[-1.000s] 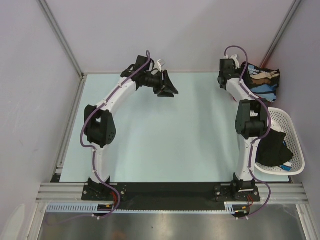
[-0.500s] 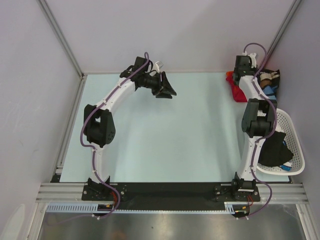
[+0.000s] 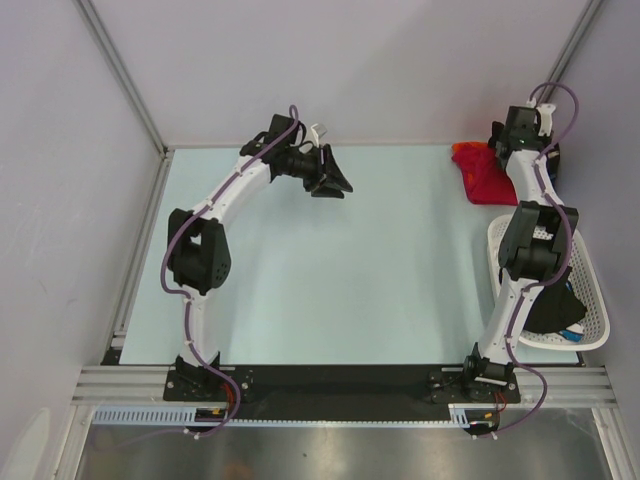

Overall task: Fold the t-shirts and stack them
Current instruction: Put the neatly folded tshirt into the corner of the board with the right arm

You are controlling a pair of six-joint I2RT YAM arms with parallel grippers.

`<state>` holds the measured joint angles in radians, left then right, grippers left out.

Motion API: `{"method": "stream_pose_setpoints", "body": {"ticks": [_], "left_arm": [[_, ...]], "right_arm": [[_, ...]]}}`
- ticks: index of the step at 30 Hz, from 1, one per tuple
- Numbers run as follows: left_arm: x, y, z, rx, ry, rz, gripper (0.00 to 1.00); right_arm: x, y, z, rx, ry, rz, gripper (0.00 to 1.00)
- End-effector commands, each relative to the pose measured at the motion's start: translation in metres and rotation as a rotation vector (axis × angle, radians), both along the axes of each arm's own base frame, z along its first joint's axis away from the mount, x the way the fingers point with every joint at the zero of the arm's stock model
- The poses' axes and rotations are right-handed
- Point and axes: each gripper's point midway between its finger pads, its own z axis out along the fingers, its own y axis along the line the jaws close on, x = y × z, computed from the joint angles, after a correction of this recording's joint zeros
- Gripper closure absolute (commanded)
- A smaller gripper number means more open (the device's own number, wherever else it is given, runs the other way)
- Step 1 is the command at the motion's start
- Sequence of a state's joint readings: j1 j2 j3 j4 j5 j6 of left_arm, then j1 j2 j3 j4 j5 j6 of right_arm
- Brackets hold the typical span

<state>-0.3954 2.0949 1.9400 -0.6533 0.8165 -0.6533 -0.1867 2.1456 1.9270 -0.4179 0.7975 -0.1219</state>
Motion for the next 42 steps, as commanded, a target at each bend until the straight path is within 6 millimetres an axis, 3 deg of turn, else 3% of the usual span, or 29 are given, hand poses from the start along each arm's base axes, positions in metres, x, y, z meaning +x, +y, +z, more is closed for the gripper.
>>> {"method": "stream_pose_setpoints", "body": {"ticks": [1, 6, 10, 19, 20, 21, 22, 24, 25, 27, 28, 29, 30, 31, 32, 34, 35, 37, 38, 39, 40, 41, 42], "left_arm": [[-0.009, 0.001, 0.019, -0.017, -0.055, -0.025, 0.55], [-0.01, 0.001, 0.018, -0.019, -0.054, -0.028, 0.55], [-0.011, 0.001, 0.018, -0.02, -0.054, -0.03, 0.55], [-0.009, 0.001, 0.022, -0.025, -0.068, -0.032, 0.55], [-0.009, 0.001, 0.022, -0.024, -0.067, -0.03, 0.55], [-0.009, 0.001, 0.022, -0.025, -0.068, -0.032, 0.55], [-0.01, 0.001, 0.022, -0.027, -0.067, -0.034, 0.54], [-0.009, 0.002, 0.023, -0.025, -0.075, -0.031, 0.52], [-0.008, 0.002, 0.025, -0.026, -0.082, -0.032, 0.46], [-0.005, 0.004, 0.026, -0.017, -0.089, -0.022, 0.36], [-0.003, 0.005, 0.028, -0.015, -0.099, -0.017, 0.24], [-0.002, 0.005, 0.03, -0.012, -0.104, -0.015, 0.18], [0.001, 0.004, 0.032, -0.014, -0.116, -0.013, 0.13], [0.003, 0.003, 0.036, -0.02, -0.127, -0.014, 0.08], [0.006, 0.002, 0.04, -0.027, -0.136, -0.013, 0.07], [0.015, -0.006, 0.053, -0.054, -0.176, -0.022, 0.08], [0.02, -0.01, 0.06, -0.074, -0.19, -0.02, 0.1], [0.029, -0.023, 0.072, -0.124, -0.217, -0.041, 0.26], [0.032, -0.03, 0.08, -0.159, -0.224, -0.045, 0.41], [0.035, -0.038, 0.08, -0.181, -0.221, -0.057, 0.82], [0.033, -0.047, 0.08, -0.197, -0.207, -0.065, 0.97], [0.031, -0.051, 0.077, -0.199, -0.201, -0.073, 1.0], [0.028, -0.056, 0.07, -0.199, -0.186, -0.089, 1.0]], "right_arm": [[-0.012, -0.01, 0.026, -0.008, -0.081, -0.065, 1.0], [-0.007, -0.014, 0.015, 0.032, -0.082, -0.052, 1.0], [0.005, 0.004, -0.006, 0.064, -0.046, 0.015, 1.0], [0.041, 0.114, -0.075, 0.141, 0.098, 0.275, 0.98], [0.044, 0.125, -0.083, 0.164, 0.117, 0.313, 0.95], [0.048, 0.15, -0.09, 0.188, 0.133, 0.368, 0.9], [0.047, 0.161, -0.099, 0.221, 0.172, 0.394, 0.68], [0.049, 0.188, -0.105, 0.285, 0.179, 0.446, 0.47], [0.047, 0.189, -0.1, 0.29, 0.183, 0.435, 0.37], [0.046, 0.188, -0.084, 0.298, 0.15, 0.424, 0.35], [0.045, 0.177, -0.072, 0.297, 0.127, 0.407, 0.29], [0.046, 0.172, -0.04, 0.302, 0.06, 0.418, 0.29], [0.046, 0.166, -0.021, 0.315, 0.009, 0.41, 0.28], [0.043, 0.143, -0.002, 0.311, -0.043, 0.373, 0.28], [0.038, 0.136, 0.042, 0.313, -0.136, 0.384, 0.28], [0.028, 0.112, 0.081, 0.342, -0.251, 0.374, 0.29], [0.015, 0.104, 0.114, 0.333, -0.323, 0.376, 0.3], [-0.001, 0.081, 0.146, 0.345, -0.425, 0.355, 0.31], [-0.009, 0.074, 0.157, 0.355, -0.464, 0.351, 0.32], [-0.026, 0.071, 0.182, 0.366, -0.535, 0.365, 0.36], [-0.037, 0.059, 0.188, 0.421, -0.576, 0.395, 0.4], [-0.055, 0.059, 0.197, 0.44, -0.606, 0.409, 0.47], [-0.066, 0.052, 0.195, 0.461, -0.615, 0.4, 0.71]]}}
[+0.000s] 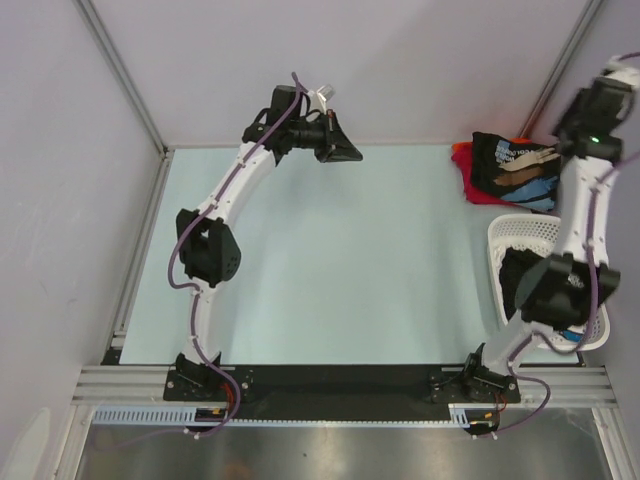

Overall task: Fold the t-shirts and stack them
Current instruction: Put the neatly folded tshirt into the corner of the board with the right arm

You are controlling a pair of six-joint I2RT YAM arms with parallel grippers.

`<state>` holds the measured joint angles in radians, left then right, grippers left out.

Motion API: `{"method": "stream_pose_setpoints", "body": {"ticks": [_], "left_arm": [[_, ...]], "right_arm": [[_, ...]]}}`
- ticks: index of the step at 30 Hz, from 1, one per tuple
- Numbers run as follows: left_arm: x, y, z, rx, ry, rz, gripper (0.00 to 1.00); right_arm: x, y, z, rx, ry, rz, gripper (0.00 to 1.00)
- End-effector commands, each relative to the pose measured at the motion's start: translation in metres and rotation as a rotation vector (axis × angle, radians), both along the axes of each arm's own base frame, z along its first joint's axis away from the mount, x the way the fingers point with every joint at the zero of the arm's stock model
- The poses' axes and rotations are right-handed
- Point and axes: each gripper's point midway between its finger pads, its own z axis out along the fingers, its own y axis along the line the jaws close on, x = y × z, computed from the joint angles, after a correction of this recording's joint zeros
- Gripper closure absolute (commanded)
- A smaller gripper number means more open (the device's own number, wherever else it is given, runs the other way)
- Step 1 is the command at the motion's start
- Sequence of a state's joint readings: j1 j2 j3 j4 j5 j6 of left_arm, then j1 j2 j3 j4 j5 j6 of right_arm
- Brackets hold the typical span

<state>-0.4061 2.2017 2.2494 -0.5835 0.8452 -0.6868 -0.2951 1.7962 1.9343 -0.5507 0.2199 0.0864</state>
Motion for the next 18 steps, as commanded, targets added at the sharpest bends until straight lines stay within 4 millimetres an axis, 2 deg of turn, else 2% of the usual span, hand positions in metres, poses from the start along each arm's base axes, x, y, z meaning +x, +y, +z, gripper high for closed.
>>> {"method": "stream_pose_setpoints", "body": {"ticks": [1, 2, 3, 5, 6, 8, 10, 12, 13, 15, 18], "left_arm": [[-0.016, -0.038, -0.005, -0.055, 0.032, -0.098, 1.0], [-0.02, -0.041, -0.014, -0.045, 0.052, -0.105, 1.0], [-0.027, -0.048, -0.021, -0.038, 0.064, -0.124, 1.0], [-0.033, -0.051, -0.034, -0.02, 0.093, -0.133, 1.0], [-0.036, -0.053, -0.039, -0.016, 0.102, -0.142, 1.0], [-0.037, -0.053, -0.046, -0.005, 0.118, -0.142, 1.0], [-0.037, -0.052, -0.049, 0.006, 0.116, -0.139, 1.0], [-0.038, -0.051, -0.049, 0.01, 0.111, -0.139, 1.0], [-0.038, -0.05, -0.049, 0.016, 0.108, -0.137, 1.0], [-0.04, -0.047, -0.047, 0.026, 0.091, -0.134, 1.0], [-0.044, -0.042, -0.049, 0.052, 0.09, -0.126, 1.0]], "right_arm": [[-0.059, -0.004, 0.055, 0.161, -0.206, 0.034, 0.84], [-0.071, -0.008, 0.041, 0.184, -0.186, -0.001, 0.95], [-0.087, -0.003, 0.004, 0.223, -0.123, -0.02, 1.0], [-0.097, 0.011, -0.039, 0.266, -0.052, -0.007, 1.0], [-0.104, 0.024, -0.076, 0.315, 0.017, 0.019, 1.0], [-0.105, 0.043, -0.11, 0.341, 0.094, 0.06, 1.0], [-0.103, 0.047, -0.144, 0.37, 0.184, 0.068, 1.0], [-0.097, 0.048, -0.161, 0.391, 0.233, 0.081, 1.0], [-0.085, 0.043, -0.172, 0.404, 0.268, 0.076, 1.0], [-0.07, 0.041, -0.174, 0.397, 0.285, 0.082, 1.0], [-0.035, 0.029, -0.16, 0.349, 0.243, 0.072, 1.0]]}}
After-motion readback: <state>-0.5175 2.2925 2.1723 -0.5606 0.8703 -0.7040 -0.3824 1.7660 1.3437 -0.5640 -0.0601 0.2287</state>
